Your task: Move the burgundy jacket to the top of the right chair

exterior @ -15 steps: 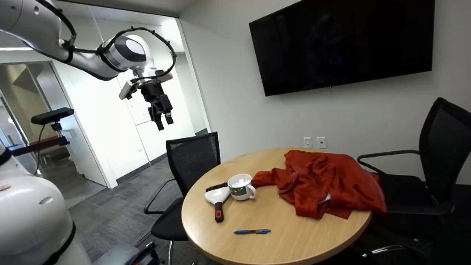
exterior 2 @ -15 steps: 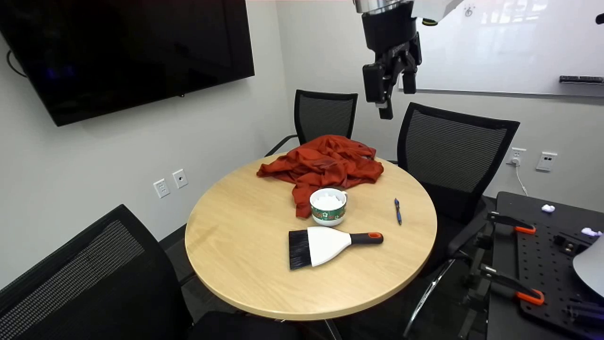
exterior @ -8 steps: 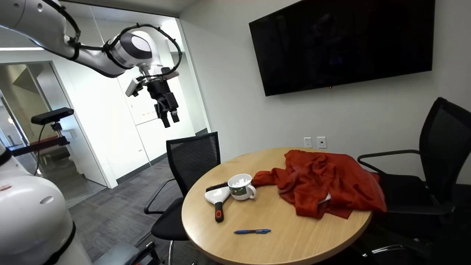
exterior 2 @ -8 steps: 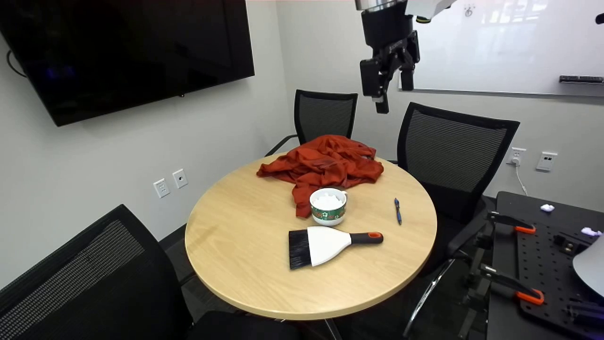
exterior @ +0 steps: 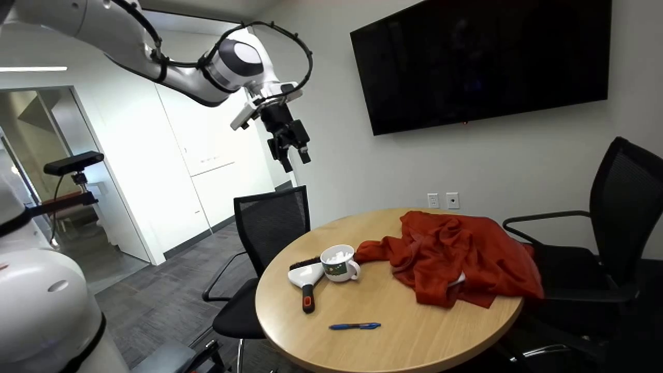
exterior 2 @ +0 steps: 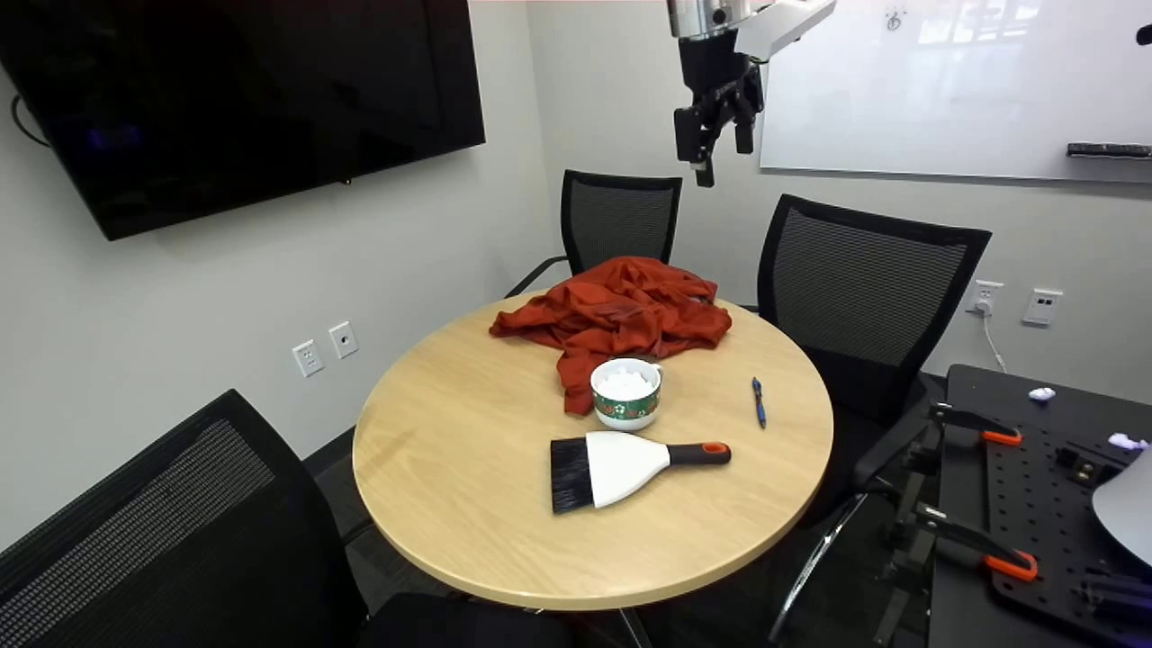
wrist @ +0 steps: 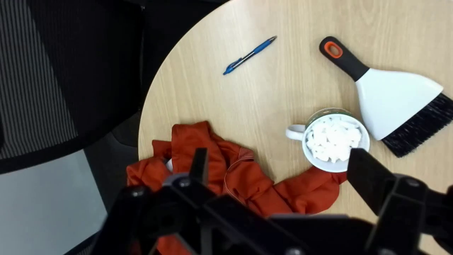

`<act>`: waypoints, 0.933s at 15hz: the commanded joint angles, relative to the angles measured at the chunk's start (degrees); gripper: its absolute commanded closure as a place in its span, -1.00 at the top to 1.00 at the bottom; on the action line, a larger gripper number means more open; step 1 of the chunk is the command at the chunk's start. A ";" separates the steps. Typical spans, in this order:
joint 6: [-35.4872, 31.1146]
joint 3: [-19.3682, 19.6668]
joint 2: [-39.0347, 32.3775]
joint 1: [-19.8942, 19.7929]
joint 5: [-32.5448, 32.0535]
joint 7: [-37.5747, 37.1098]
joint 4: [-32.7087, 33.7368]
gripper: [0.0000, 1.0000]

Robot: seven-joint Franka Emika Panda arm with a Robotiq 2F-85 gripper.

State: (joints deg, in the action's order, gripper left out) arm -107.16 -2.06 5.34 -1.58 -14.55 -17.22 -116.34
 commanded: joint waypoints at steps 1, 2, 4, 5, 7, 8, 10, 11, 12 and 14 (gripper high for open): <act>-3.06 3.95 -6.53 -1.97 -0.11 11.38 4.50 1.00; -3.53 5.04 -8.18 -2.51 0.37 13.86 5.35 1.00; -2.08 6.04 -9.71 -2.78 -0.57 16.13 6.63 1.00; -3.16 5.96 -7.88 -2.42 -0.07 13.87 3.97 1.00; -3.16 6.50 -9.60 -2.83 -0.08 15.16 5.17 1.00; -3.16 6.48 -9.82 -2.81 -0.08 15.21 5.43 1.00; -3.15 6.27 -9.82 -2.62 -0.08 15.21 5.72 1.00; -3.57 6.56 -10.91 -2.68 -0.78 12.85 6.29 1.00; -4.04 7.04 -12.17 -2.98 -1.47 10.93 6.80 1.00; -5.02 8.33 -15.18 -4.12 -0.84 9.46 7.73 1.00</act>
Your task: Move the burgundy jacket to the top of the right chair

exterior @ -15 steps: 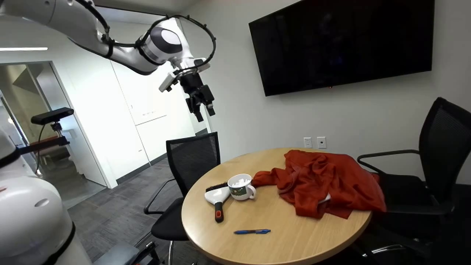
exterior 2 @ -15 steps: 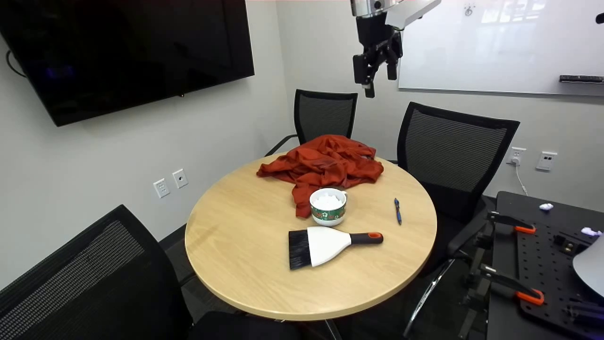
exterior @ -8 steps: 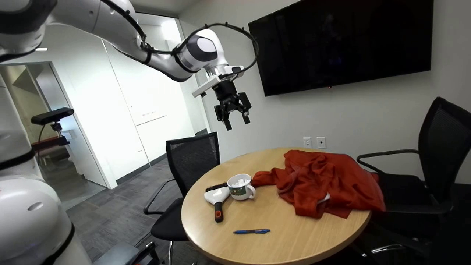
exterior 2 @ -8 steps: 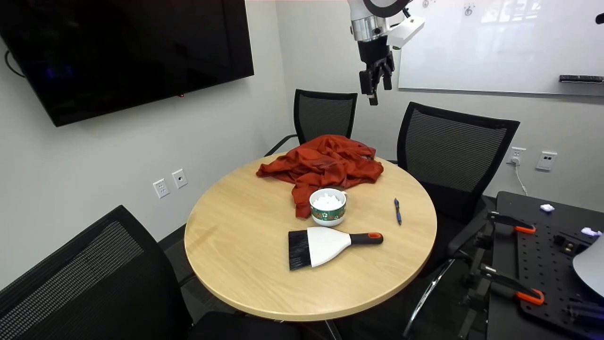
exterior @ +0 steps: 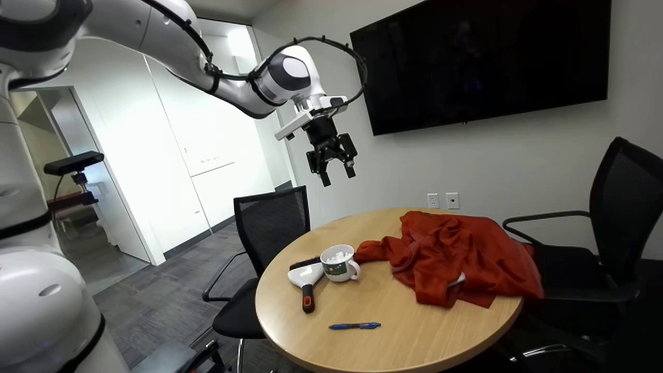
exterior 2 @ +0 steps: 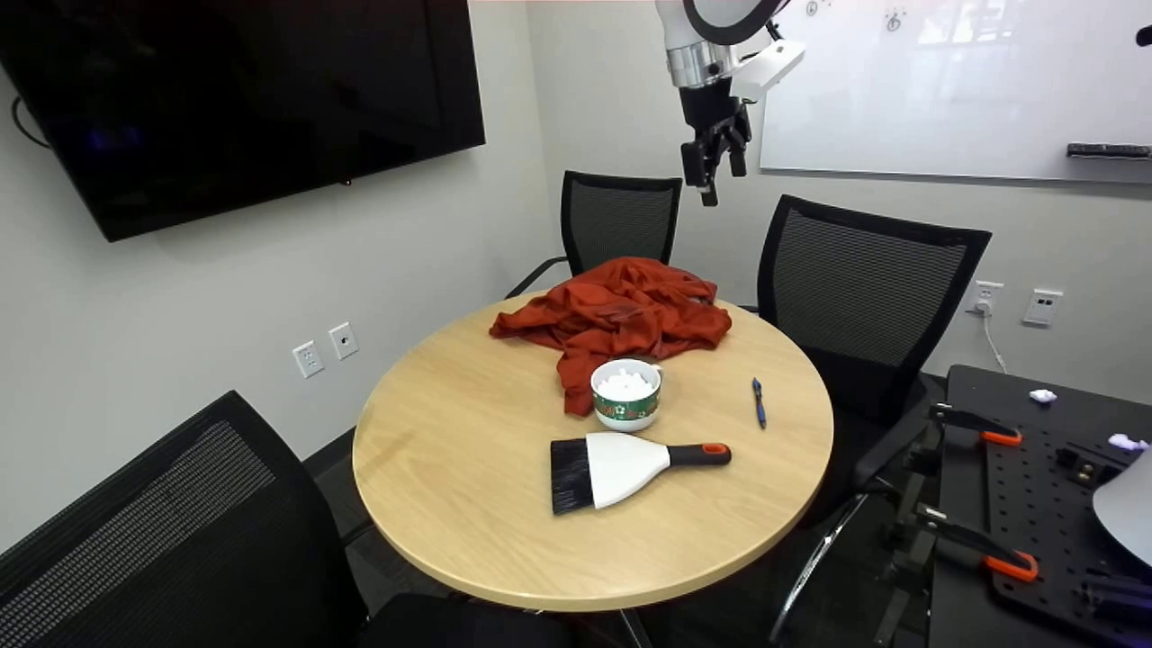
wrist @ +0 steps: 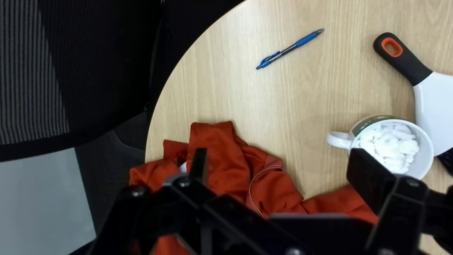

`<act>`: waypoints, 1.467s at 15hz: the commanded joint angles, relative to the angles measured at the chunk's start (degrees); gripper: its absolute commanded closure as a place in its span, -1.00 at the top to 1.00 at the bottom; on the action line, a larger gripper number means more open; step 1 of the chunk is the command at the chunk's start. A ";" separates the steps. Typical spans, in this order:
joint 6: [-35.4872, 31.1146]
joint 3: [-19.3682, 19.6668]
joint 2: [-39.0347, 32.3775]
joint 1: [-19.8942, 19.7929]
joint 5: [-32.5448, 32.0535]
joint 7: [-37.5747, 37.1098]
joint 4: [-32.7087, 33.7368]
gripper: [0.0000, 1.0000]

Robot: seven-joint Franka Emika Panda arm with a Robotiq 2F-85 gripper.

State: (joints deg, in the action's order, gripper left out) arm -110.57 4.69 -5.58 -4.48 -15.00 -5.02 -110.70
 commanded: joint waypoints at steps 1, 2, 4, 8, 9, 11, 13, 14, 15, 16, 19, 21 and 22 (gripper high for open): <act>-2.94 2.43 -5.58 -1.89 -0.07 -3.51 2.18 1.00; -4.99 3.33 -7.39 -2.71 0.84 -2.81 2.41 1.00; -11.61 4.69 -10.81 -5.06 3.57 1.53 2.32 1.00; -22.36 3.97 -18.63 -11.86 14.78 15.71 4.28 1.00; -21.48 4.41 -20.19 -12.10 14.69 15.56 5.49 1.00; -21.58 5.17 -18.33 -11.18 12.97 13.88 2.56 1.00; -21.58 5.16 -18.70 -11.23 12.97 13.87 2.60 1.00; -21.58 5.18 -18.61 -11.23 12.97 13.87 2.63 1.00; -21.58 5.16 -18.48 -11.18 12.97 13.87 2.63 1.00; -21.58 5.08 -18.36 -10.97 12.96 13.83 2.64 1.00; -21.89 5.25 -22.58 -12.58 18.26 9.06 5.71 1.00; -23.31 4.84 -26.25 -15.00 23.36 8.48 7.72 1.00; -24.26 4.80 -27.49 -15.87 25.48 7.90 8.20 1.00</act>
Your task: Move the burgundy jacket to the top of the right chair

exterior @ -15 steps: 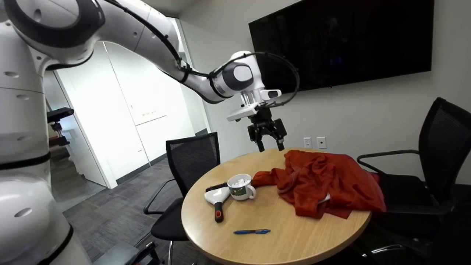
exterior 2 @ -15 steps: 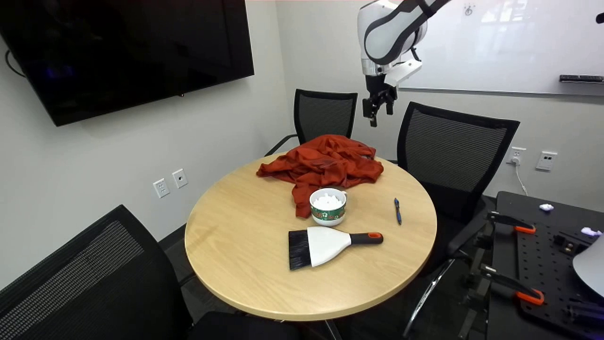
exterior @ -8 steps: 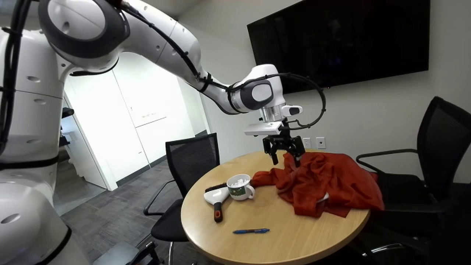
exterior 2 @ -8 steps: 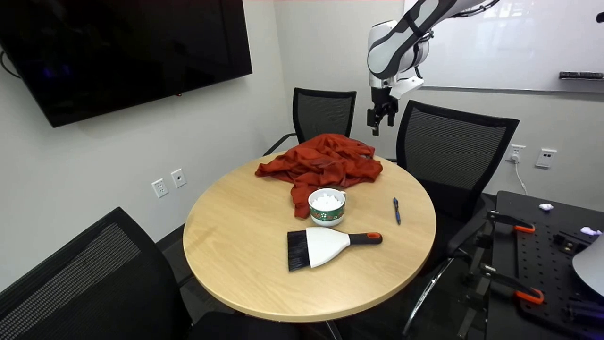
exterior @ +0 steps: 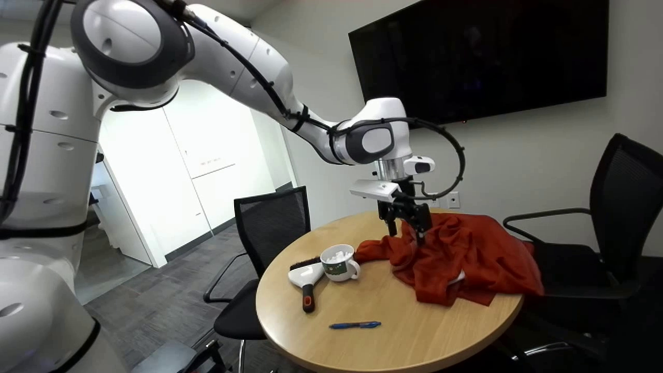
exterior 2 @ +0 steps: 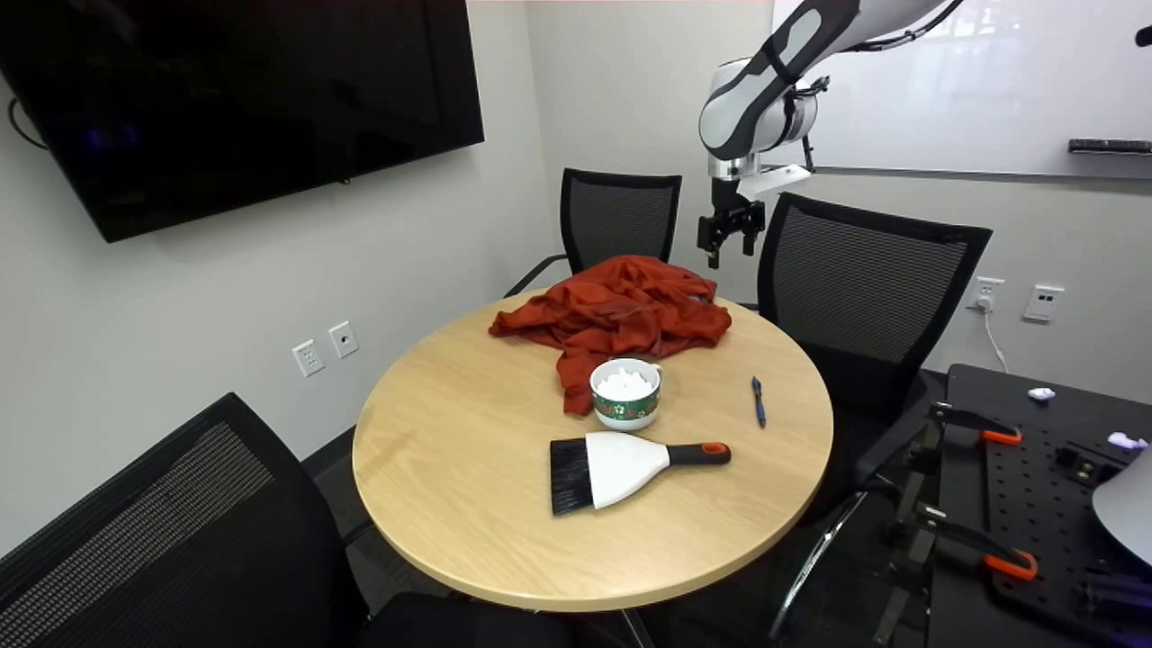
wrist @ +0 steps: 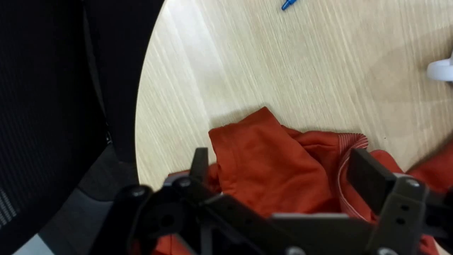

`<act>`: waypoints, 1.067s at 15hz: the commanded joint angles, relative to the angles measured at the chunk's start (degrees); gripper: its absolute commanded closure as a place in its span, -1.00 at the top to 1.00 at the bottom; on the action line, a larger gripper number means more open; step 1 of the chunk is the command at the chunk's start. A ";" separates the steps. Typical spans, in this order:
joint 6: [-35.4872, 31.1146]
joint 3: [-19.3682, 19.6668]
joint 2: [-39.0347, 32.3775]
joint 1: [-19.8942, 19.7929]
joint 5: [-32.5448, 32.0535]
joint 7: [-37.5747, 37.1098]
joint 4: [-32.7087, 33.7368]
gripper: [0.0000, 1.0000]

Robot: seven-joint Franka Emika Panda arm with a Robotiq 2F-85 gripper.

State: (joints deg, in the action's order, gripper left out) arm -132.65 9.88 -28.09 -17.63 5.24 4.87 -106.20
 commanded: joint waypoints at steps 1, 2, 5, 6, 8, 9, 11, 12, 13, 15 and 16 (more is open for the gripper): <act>-4.24 -0.70 -6.71 -3.79 7.63 -2.25 4.41 1.00; -6.64 -1.10 -8.59 -4.93 9.88 -2.34 5.25 1.00; -14.11 -3.24 -13.69 -8.41 16.85 -2.14 7.68 1.00; -16.43 -4.18 -15.32 -9.52 18.97 -2.19 8.80 1.00; -19.84 -6.84 -18.51 -11.82 23.21 -2.67 11.41 1.00; -17.93 -4.98 -15.75 -10.48 19.69 -1.34 7.88 1.00; -18.27 -5.37 -17.17 -11.01 19.62 -1.28 8.69 1.00; -18.27 -5.32 -17.18 -11.02 19.59 -1.29 8.69 1.00; -18.27 -5.31 -17.12 -11.01 19.58 -1.29 8.69 1.00; -17.55 -5.35 -17.45 -11.15 20.02 -2.11 9.49 1.00; -17.65 -5.43 -18.21 -11.62 20.65 -2.75 10.49 1.00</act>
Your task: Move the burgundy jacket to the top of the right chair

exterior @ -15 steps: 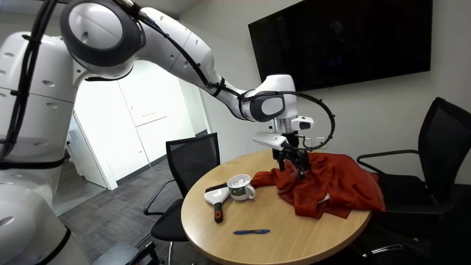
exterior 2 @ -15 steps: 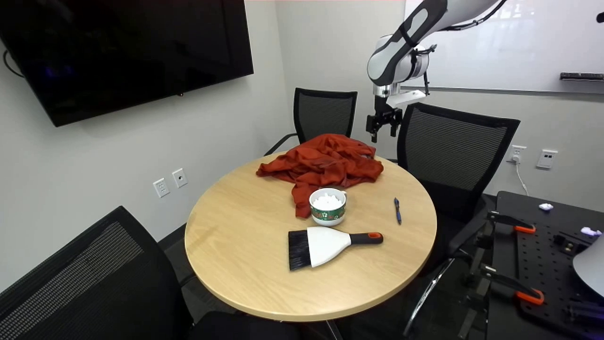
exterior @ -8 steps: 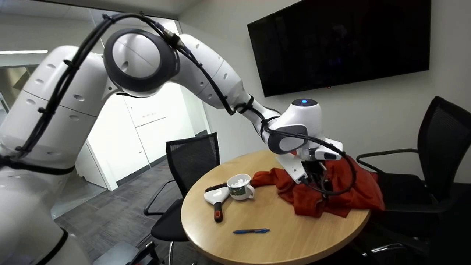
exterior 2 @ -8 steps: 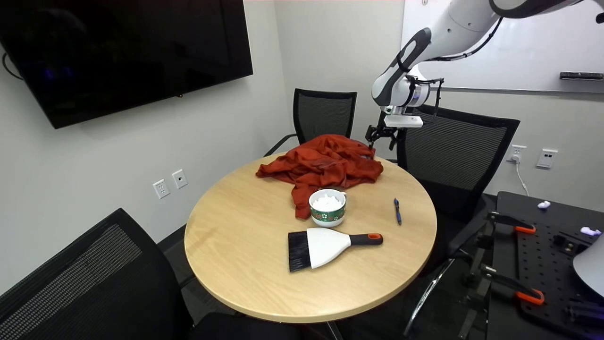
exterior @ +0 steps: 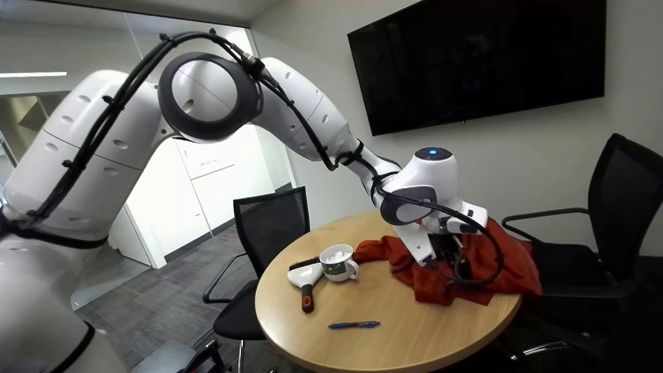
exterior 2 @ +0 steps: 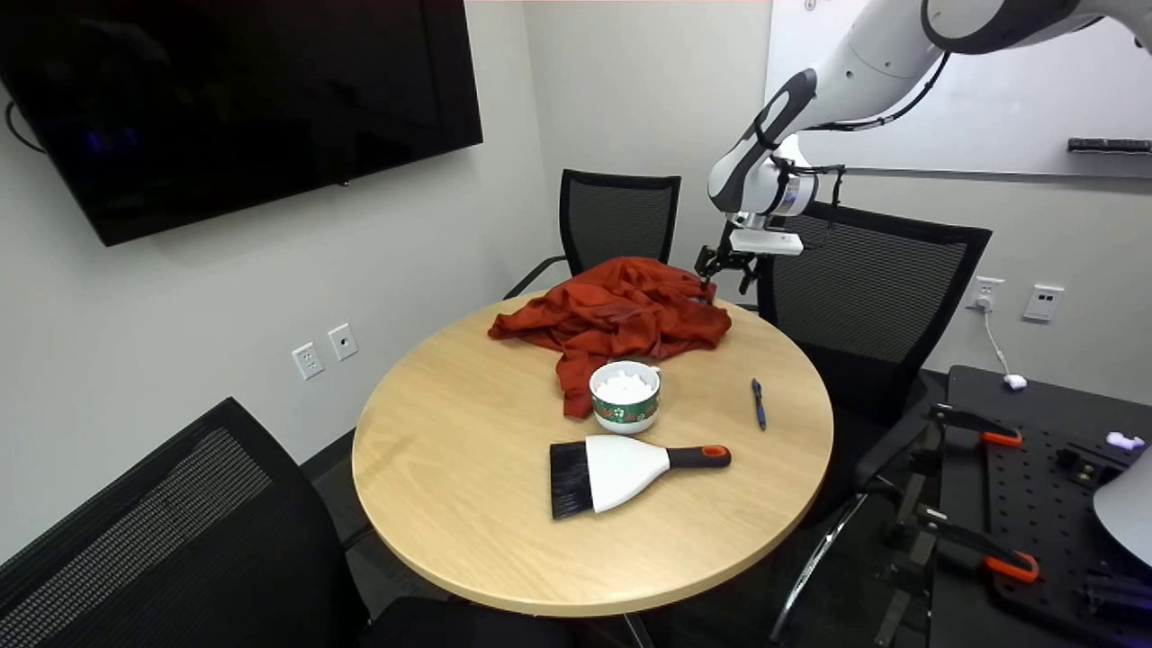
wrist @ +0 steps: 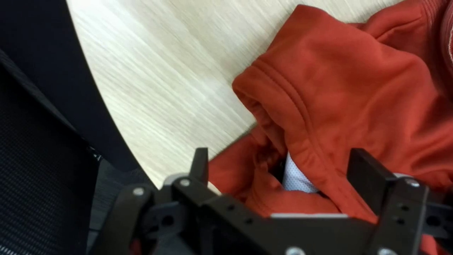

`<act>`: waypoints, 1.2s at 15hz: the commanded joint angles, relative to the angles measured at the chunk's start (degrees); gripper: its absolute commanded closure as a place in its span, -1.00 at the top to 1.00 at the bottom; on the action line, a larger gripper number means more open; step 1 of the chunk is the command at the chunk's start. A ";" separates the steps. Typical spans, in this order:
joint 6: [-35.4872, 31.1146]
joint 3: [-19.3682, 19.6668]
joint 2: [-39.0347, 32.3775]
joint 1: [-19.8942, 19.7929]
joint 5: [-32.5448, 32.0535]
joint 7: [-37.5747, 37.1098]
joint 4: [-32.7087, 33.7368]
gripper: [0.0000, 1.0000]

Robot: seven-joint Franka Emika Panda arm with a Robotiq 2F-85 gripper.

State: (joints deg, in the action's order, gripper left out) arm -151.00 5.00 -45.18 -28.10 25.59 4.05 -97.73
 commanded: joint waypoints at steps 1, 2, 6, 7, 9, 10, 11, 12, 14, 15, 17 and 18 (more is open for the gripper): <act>1.12 -0.82 -1.71 -1.86 1.08 -2.44 2.93 1.00; 1.10 -1.17 -2.06 -2.51 1.83 -3.00 3.59 1.00; -0.36 -4.65 -4.61 -6.31 6.40 -2.45 7.46 1.00; -0.67 -5.86 -5.39 -7.35 7.52 -1.95 8.58 1.00; -0.47 -7.57 -7.39 -8.73 9.03 -1.59 11.28 1.00; 0.01 -7.96 -8.37 -9.02 9.46 -1.99 12.55 1.00; 1.07 -7.82 -9.50 -8.89 9.23 -2.93 14.09 1.00; 1.43 -7.78 -10.47 -8.83 9.07 -3.48 15.22 1.00; 2.16 -7.65 -12.44 -8.62 8.66 -4.40 17.49 1.00; 2.36 -7.74 -13.28 -8.62 8.61 -4.87 18.37 1.00; 2.86 -8.23 -15.08 -8.72 8.51 -5.09 20.51 1.00; 3.20 -8.55 -15.95 -8.82 8.52 -4.93 21.56 1.00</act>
State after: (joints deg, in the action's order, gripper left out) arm -150.35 -2.57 -58.27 -36.49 33.65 0.45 -80.95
